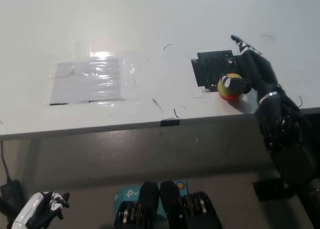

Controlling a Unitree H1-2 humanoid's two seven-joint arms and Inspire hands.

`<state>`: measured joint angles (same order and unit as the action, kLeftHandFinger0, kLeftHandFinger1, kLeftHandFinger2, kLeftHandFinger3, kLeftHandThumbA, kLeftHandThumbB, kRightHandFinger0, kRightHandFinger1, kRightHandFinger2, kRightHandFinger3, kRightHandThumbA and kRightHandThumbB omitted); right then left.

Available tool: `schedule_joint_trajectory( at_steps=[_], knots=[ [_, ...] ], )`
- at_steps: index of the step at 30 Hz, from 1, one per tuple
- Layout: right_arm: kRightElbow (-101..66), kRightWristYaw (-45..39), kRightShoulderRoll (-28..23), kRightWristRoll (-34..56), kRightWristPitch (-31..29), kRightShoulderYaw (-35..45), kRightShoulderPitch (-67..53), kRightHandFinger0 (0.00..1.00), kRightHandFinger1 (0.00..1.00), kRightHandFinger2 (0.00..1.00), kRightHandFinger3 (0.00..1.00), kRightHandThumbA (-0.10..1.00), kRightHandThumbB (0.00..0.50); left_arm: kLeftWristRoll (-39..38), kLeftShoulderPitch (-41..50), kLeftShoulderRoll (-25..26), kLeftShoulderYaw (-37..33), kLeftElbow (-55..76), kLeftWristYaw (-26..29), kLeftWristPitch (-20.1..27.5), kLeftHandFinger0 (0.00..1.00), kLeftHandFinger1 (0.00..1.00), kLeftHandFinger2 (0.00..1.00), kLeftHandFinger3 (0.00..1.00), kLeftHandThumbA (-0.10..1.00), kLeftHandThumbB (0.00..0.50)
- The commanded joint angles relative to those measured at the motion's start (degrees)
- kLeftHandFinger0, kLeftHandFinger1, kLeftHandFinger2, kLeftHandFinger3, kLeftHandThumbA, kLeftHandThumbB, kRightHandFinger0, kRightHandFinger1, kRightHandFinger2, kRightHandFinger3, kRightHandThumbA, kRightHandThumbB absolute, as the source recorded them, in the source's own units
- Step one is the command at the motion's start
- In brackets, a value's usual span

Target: The robot uses right hand to squeeze a small tennis ball placed on the black area of the table

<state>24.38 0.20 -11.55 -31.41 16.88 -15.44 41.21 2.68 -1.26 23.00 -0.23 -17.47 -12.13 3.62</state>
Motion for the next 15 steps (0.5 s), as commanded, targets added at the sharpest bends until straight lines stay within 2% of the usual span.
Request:
schedule_joint_trajectory(
  at_steps=[1,5,8,10,12,14,15],
  knots=[
    [2.3,3.2,1.1,-1.3,-2.7,-0.7,2.9,1.0,1.0,1.0,1.0,0.6,0.384,0.9,-1.1,2.1,-0.2,1.1,-1.0,1.1,0.12,0.08,0.26,0.35,0.66,0.441],
    [4.5,3.6,2.3,-1.8,-3.0,-2.3,1.7,1.0,1.0,1.0,1.0,0.67,0.406,0.1,-1.6,1.9,0.1,0.3,-1.3,1.7,0.13,0.1,0.29,0.38,0.66,0.466],
    [5.2,4.0,2.5,-1.8,-3.0,-2.9,1.3,1.0,1.0,1.0,1.0,0.67,0.402,0.7,-1.8,1.8,-0.1,0.8,-1.1,1.3,0.14,0.1,0.29,0.39,0.67,0.457],
    [7.9,4.6,3.4,-1.1,-3.5,-3.0,-0.1,1.0,1.0,1.0,1.0,0.59,0.387,0.8,-1.8,1.8,-0.1,1.0,-1.1,1.1,0.12,0.09,0.27,0.36,0.66,0.455],
    [8.9,5.0,3.6,-0.9,-3.6,-3.1,-1.0,1.0,1.0,1.0,1.0,0.59,0.384,1.1,-2.0,2.0,-0.1,0.9,-1.1,1.2,0.12,0.09,0.29,0.36,0.68,0.472],
    [9.4,5.1,3.7,-0.6,-3.6,-3.0,-1.6,1.0,1.0,1.0,1.0,0.58,0.375,0.9,-1.9,2.0,0.0,1.1,-1.3,1.0,0.13,0.1,0.3,0.36,0.67,0.468],
    [10.0,4.8,3.8,0.1,-4.3,-2.7,-1.9,1.0,1.0,1.0,1.0,0.54,0.358,1.0,-2.1,2.0,0.0,1.1,-1.3,1.0,0.13,0.1,0.3,0.37,0.67,0.47]
  ],
)
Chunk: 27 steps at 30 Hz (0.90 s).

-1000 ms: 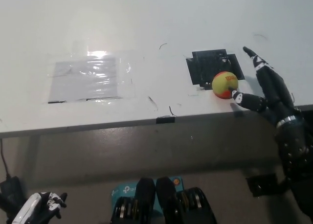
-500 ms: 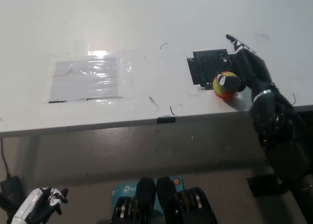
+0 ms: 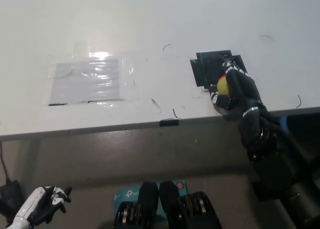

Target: The robot uses right hand to squeeze a small tennis ball placed on the black area of the table

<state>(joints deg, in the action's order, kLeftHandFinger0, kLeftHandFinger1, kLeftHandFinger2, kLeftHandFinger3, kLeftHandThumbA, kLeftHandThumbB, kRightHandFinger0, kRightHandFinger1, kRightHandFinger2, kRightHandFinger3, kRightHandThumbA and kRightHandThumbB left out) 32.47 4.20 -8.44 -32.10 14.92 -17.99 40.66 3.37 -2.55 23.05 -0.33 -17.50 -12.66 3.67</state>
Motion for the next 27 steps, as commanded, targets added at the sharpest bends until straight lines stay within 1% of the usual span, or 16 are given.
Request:
schedule_joint_trajectory(
  at_steps=[1,2,3,4,6,7,8,9,10,11,13,15,17,18,21,27],
  knots=[
    [2.5,0.1,0.5,1.6,-3.3,0.0,-1.9,1.0,1.0,1.0,1.0,0.49,0.338,0.8,-0.7,1.9,0.0,1.6,-0.6,0.2,0.13,0.1,0.3,0.36,0.67,0.464],
    [3.1,0.2,0.2,1.3,-4.4,-0.4,-2.1,1.0,1.0,1.0,1.0,0.49,0.326,0.8,-0.8,1.8,-0.1,1.8,-0.6,0.0,0.13,0.1,0.29,0.37,0.67,0.462],
    [3.9,-0.6,-0.4,-0.1,-3.9,-1.8,-1.9,0.87,1.0,1.0,1.0,0.54,0.315,0.7,-0.9,1.6,0.1,1.6,-0.6,-0.1,0.11,0.08,0.3,0.35,0.66,0.468],
    [4.9,-0.4,-1.0,-0.8,-6.5,-2.9,-2.1,0.65,0.83,1.0,1.0,0.53,0.272,0.9,-0.9,1.7,0.0,1.6,-0.7,0.0,0.11,0.09,0.29,0.35,0.66,0.458],
    [7.0,0.8,-1.4,-1.8,-9.2,-4.2,-2.2,0.12,0.22,0.49,1.0,0.52,0.261,0.8,-0.8,1.6,0.1,1.6,-0.8,0.2,0.1,0.09,0.28,0.34,0.66,0.467],
    [7.8,1.9,-1.9,-3.3,-9.7,-5.6,-2.1,0.0,0.02,0.28,1.0,0.54,0.245,1.2,-0.7,1.5,0.0,2.1,-0.6,0.0,0.1,0.09,0.29,0.34,0.68,0.468],
    [8.5,2.9,-2.1,-4.6,-10.1,-6.7,-2.1,0.0,0.0,0.1,1.0,0.53,0.212,1.1,-0.7,1.5,0.0,1.8,-0.7,0.4,0.11,0.11,0.32,0.34,0.68,0.467],
    [8.7,3.2,-2.1,-4.6,-10.3,-7.0,-2.0,0.0,0.0,0.09,1.0,0.53,0.209,1.1,-0.7,1.5,0.0,1.7,-0.7,0.4,0.11,0.11,0.32,0.34,0.68,0.467],
    [10.7,7.3,-2.5,-7.2,-12.9,-9.0,-2.1,0.0,0.0,0.05,1.0,0.44,0.116,1.3,-0.6,1.6,-0.1,2.0,-0.7,0.2,0.1,0.1,0.32,0.35,0.68,0.469],
    [11.3,8.7,-2.5,-7.6,-13.5,-9.5,-2.2,0.0,0.04,0.1,1.0,0.22,0.01,1.1,-0.8,1.6,0.0,2.0,-1.0,0.7,0.09,0.09,0.3,0.35,0.68,0.462],
    [11.6,10.0,-2.7,-7.7,-13.9,-9.8,-2.1,0.0,0.07,0.15,1.0,0.09,0.0,1.1,-1.2,1.7,0.0,1.9,-1.1,0.9,0.09,0.09,0.29,0.35,0.68,0.462],
    [11.7,11.9,-3.3,-8.5,-16.8,-10.8,-2.5,0.0,0.06,0.18,0.76,-0.1,0.0,1.7,-1.3,1.7,-0.1,1.7,-0.8,0.6,0.1,0.09,0.29,0.38,0.69,0.464],
    [11.2,11.6,-3.9,-10.1,-16.4,-12.6,-2.5,0.0,0.14,0.31,0.15,-0.1,0.001,1.7,-1.6,1.7,-0.3,1.3,-1.0,1.6,0.12,0.09,0.3,0.39,0.69,0.451],
    [11.2,12.0,-3.9,-10.3,-16.5,-12.9,-2.5,0.0,0.18,0.38,0.03,-0.1,0.0,1.6,-1.7,1.8,-0.3,1.0,-1.0,1.9,0.13,0.1,0.31,0.39,0.68,0.454],
    [12.2,14.8,-3.5,-9.4,-18.5,-12.4,-3.1,0.0,0.24,0.46,0.0,-0.1,0.011,1.4,-1.9,1.5,-0.3,1.5,-1.2,1.2,0.12,0.09,0.3,0.38,0.68,0.472],
    [16.4,25.4,-2.6,-10.4,-24.3,-12.2,-4.0,0.0,0.17,0.42,0.17,-0.1,0.189,1.3,-1.8,1.3,-0.4,2.1,-1.3,0.3,0.12,0.1,0.31,0.39,0.67,0.474]
  ],
)
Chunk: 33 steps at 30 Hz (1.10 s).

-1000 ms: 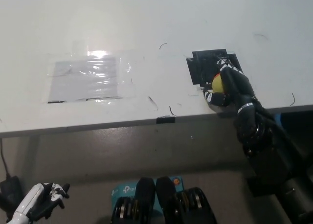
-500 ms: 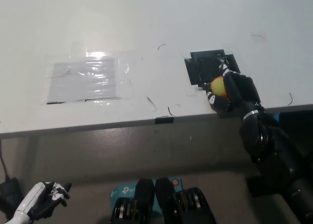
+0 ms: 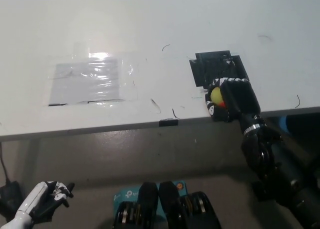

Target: The robot uses right hand to squeeze a small tennis ball placed on the black area of the table

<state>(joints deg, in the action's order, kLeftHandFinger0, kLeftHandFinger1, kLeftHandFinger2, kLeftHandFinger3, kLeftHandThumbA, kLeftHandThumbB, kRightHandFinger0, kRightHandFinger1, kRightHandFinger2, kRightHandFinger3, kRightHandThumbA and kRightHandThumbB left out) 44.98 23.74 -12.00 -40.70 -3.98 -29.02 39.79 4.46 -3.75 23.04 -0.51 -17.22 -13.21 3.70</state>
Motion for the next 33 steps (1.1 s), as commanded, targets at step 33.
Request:
schedule_joint_trajectory(
  at_steps=[33],
  knots=[
    [-14.2,6.4,2.8,6.0,-9.4,13.8,0.8,0.0,0.0,0.25,0.16,-0.1,0.304,-0.6,1.3,1.2,0.9,1.2,-0.3,1.5,0.12,0.08,0.26,0.39,0.65,0.461]
  ],
)
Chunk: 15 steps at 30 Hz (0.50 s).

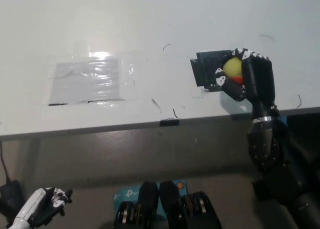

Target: The robot uses right hand to squeeze a small tennis ball placed on the black area of the table

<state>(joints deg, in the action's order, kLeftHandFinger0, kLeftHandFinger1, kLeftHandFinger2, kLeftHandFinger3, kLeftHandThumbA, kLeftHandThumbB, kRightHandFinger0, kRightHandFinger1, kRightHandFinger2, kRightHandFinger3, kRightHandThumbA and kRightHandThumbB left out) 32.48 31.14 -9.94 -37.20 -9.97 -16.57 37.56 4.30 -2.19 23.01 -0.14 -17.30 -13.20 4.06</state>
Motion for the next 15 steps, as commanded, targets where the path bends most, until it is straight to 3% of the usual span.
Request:
schedule_joint_trajectory(
  at_steps=[1,4,6,7,15],
  knots=[
    [-1.6,-0.8,0.8,2.4,-3.5,1.4,3.0,0.0,0.0,0.25,0.16,-0.1,0.304,-0.4,-0.4,1.2,0.5,1.3,-0.2,1.2,0.12,0.08,0.26,0.39,0.65,0.461],
    [-1.1,-0.3,1.5,2.8,-3.5,2.0,2.7,0.0,0.0,0.2,0.1,-0.1,0.327,-0.4,-0.6,1.2,0.6,1.6,-0.1,0.7,0.11,0.07,0.26,0.37,0.65,0.474],
    [-0.7,-0.2,1.8,2.8,-3.2,2.1,2.3,0.0,0.0,0.2,0.09,-0.1,0.31,-0.4,-0.6,1.2,0.6,1.6,-0.1,0.8,0.11,0.07,0.25,0.37,0.65,0.47],
    [-1.1,0.1,2.2,2.9,-3.2,2.3,1.2,0.0,0.0,0.23,0.1,-0.1,0.303,0.1,-0.3,1.3,0.5,2.2,0.1,-0.6,0.12,0.08,0.28,0.39,0.67,0.494],
    [0.1,2.3,2.8,2.2,-4.7,2.6,-0.1,0.0,0.0,0.34,0.18,-0.1,0.281,-0.1,-0.4,1.2,0.6,2.5,0.0,-0.4,0.08,0.04,0.24,0.36,0.66,0.491]
  ],
)
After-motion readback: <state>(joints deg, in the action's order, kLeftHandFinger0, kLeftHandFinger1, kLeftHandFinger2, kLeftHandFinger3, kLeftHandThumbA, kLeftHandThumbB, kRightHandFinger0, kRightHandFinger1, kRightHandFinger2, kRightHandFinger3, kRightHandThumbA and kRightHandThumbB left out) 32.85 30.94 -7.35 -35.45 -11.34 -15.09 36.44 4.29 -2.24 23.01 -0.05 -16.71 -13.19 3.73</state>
